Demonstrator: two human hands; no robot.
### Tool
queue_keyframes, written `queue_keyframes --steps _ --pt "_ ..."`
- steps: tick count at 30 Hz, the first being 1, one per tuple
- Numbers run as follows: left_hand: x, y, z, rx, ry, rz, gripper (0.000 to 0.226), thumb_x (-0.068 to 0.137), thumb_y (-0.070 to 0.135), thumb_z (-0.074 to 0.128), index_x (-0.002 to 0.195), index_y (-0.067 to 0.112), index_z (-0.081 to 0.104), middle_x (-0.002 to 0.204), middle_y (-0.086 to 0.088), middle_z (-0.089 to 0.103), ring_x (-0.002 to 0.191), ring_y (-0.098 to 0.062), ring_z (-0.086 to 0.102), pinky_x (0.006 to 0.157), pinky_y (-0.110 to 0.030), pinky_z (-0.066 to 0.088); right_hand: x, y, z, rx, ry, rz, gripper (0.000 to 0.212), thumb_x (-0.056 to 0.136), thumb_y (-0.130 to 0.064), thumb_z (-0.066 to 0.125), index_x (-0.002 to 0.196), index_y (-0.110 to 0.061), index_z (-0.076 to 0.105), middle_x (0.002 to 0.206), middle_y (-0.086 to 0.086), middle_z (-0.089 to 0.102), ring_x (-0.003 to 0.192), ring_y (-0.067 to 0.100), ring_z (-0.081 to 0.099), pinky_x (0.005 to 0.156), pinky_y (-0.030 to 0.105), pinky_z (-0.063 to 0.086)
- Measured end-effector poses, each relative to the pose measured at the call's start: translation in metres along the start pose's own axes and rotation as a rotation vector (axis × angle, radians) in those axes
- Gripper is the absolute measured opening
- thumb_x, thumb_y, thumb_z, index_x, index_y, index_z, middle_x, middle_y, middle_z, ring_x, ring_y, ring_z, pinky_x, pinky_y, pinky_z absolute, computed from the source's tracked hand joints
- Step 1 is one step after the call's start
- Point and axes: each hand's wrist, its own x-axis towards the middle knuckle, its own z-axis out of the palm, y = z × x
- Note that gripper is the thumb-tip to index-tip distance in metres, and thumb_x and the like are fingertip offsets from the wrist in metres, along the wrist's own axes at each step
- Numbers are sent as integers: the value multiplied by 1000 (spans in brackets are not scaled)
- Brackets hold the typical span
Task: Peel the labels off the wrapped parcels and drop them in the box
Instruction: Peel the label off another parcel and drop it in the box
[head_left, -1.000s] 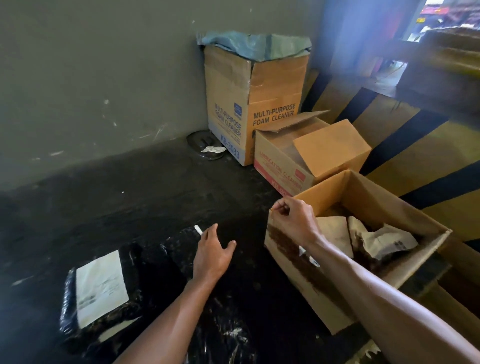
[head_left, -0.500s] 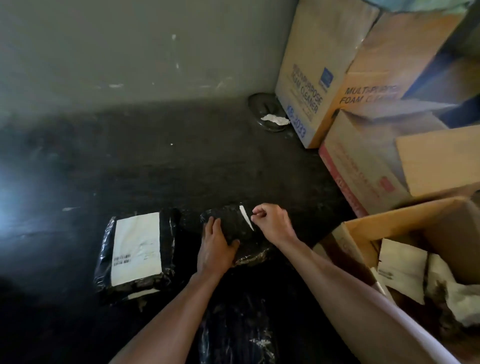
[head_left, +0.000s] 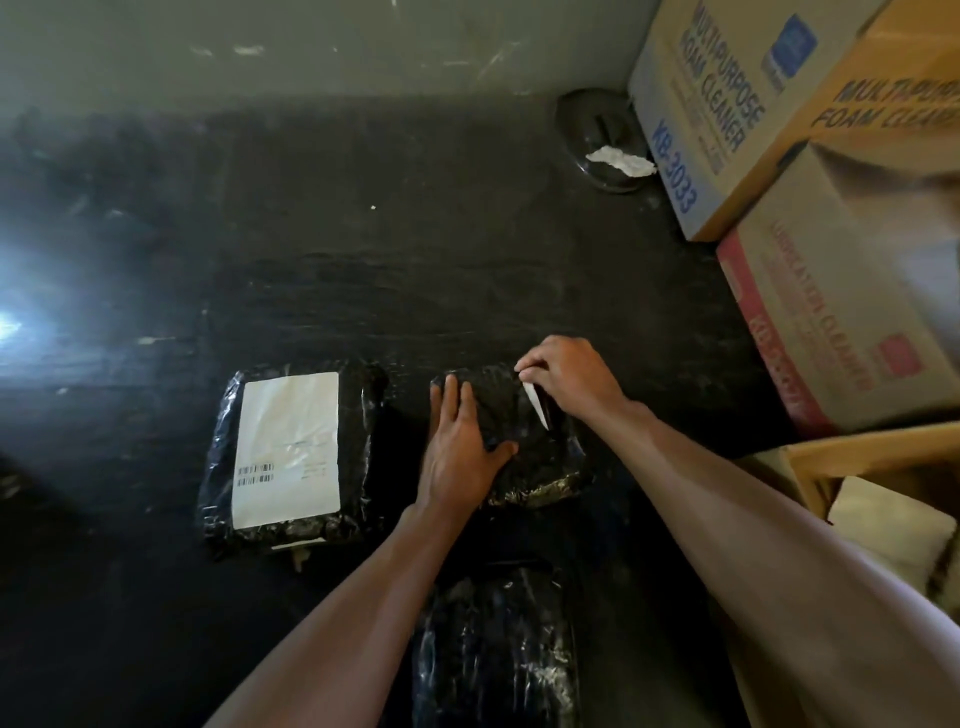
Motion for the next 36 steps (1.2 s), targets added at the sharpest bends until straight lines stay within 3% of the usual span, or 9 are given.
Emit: queue_keyframes --steps 6,11,16,23,29,36 --pt "-1 5 -4 68 4 21 103 84 45 71 155 6 9 164 -10 1 150 -25 -8 120 -38 18 5 -1 -8 -15 -48 -6 21 96 -17 66 114 -15 76 118 2 72 111 15 65 89 20 42" --pt "5 7 -12 52 -28 62 105 82 44 74 154 5 10 163 -11 5 150 -24 -3 119 -33 7 9 0 -7 -31 -66 -27 14 95 -18 67 104 -18 77 109 -2 73 100 11 66 84 23 47" --pt "5 6 -7 104 -7 133 98 84 41 72 154 6 13 163 -10 8 150 -23 0 119 -33 6 14 2 -12 -64 -128 -64 13 96 -20 64 104 -20 75 107 -4 69 94 7 60 79 22 41" --pt "10 5 -7 92 -25 132 99 83 39 75 154 7 15 163 -10 10 150 -22 1 121 -36 9 25 -1 -17 -121 -206 -86 12 95 -18 66 102 -16 76 105 -3 70 97 11 63 80 24 44" --pt "13 3 -5 63 -33 107 101 80 38 77 155 9 15 163 -7 11 150 -20 1 122 -34 9 32 -6 -14 -228 -290 -112 14 99 -14 55 90 -17 65 98 -1 59 85 13 57 68 26 44" --pt "14 2 -6 32 -28 102 103 78 38 79 155 9 16 163 -6 13 150 -19 2 120 -33 10 26 3 -9 -180 -289 -93 15 103 -20 45 97 -22 59 101 -4 51 86 15 54 74 34 48"
